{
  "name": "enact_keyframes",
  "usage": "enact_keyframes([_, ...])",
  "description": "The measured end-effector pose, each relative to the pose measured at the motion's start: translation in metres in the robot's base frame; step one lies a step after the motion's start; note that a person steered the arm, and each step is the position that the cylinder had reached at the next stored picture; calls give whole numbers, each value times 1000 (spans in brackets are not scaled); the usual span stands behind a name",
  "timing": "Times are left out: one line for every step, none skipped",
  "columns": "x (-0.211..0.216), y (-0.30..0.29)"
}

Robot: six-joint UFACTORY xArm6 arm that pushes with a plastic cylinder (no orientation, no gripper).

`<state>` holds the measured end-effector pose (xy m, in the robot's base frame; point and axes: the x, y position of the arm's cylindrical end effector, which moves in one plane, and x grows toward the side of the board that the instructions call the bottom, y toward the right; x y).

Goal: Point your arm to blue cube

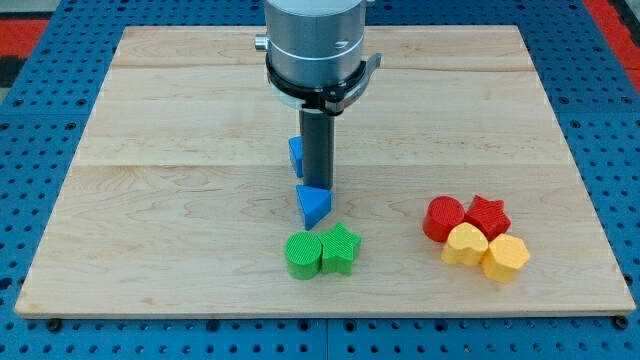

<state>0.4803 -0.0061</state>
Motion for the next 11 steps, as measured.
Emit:
enact_keyframes([9, 0])
enact_keyframes([17, -1])
enact_keyframes([19, -1])
enact_keyframes([15, -9])
enact_keyframes([-2, -42])
enact_keyframes([-15, -78])
enact_keyframes([-52, -80])
enact_keyframes([-74, -66])
enact_keyframes([-76, -12])
enact_keyframes([-71, 10])
enact_keyframes([-61, 13])
